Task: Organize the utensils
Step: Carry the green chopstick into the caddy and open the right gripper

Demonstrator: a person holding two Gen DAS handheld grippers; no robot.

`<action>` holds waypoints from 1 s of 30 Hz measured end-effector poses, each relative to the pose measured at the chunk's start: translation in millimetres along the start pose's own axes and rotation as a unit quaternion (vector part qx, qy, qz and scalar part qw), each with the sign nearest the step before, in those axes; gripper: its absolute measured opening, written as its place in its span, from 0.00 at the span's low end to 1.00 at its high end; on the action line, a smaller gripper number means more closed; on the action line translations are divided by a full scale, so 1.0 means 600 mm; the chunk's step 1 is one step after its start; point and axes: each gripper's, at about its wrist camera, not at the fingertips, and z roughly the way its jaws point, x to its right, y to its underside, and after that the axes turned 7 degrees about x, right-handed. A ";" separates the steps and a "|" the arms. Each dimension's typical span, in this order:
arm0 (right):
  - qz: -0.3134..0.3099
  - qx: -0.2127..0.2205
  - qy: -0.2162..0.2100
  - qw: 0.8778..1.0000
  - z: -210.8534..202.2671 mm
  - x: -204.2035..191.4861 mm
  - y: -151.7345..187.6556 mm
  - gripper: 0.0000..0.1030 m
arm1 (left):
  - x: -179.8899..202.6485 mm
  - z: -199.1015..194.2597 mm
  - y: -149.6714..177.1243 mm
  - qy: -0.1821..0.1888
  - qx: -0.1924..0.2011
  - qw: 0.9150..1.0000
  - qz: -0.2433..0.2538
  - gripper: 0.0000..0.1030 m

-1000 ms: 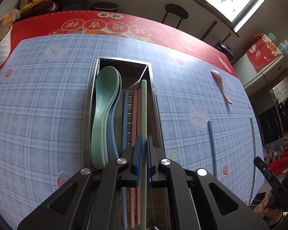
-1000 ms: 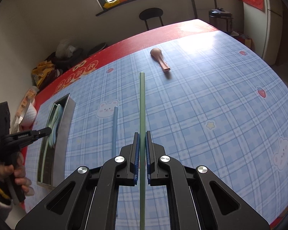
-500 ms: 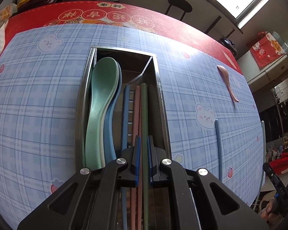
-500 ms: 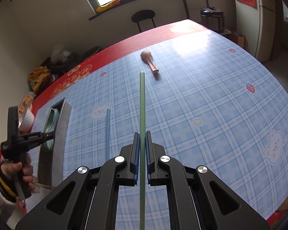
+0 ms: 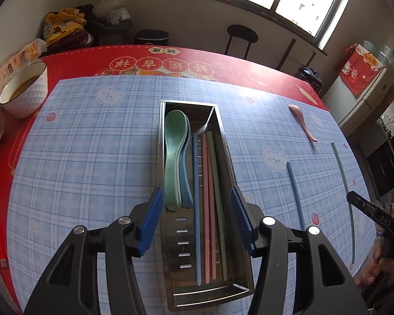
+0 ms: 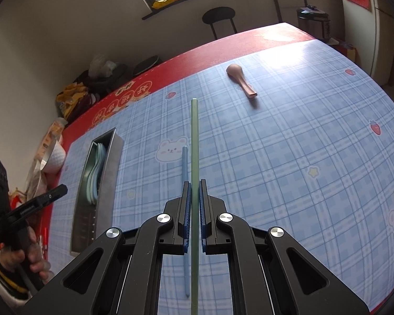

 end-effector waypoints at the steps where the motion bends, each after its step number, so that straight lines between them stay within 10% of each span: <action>1: -0.002 -0.004 -0.005 1.000 0.006 -0.008 -0.001 0.06 | -0.002 -0.009 0.002 -0.008 0.006 1.000 0.001 0.65; 8: -0.021 -0.028 -0.029 0.999 0.039 -0.069 -0.005 0.06 | -0.029 -0.058 0.012 -0.056 0.033 0.998 -0.005 0.93; 30: -0.058 -0.107 -0.042 0.992 0.159 -0.259 -0.012 0.06 | -0.112 -0.098 0.038 -0.042 0.064 0.996 -0.044 0.94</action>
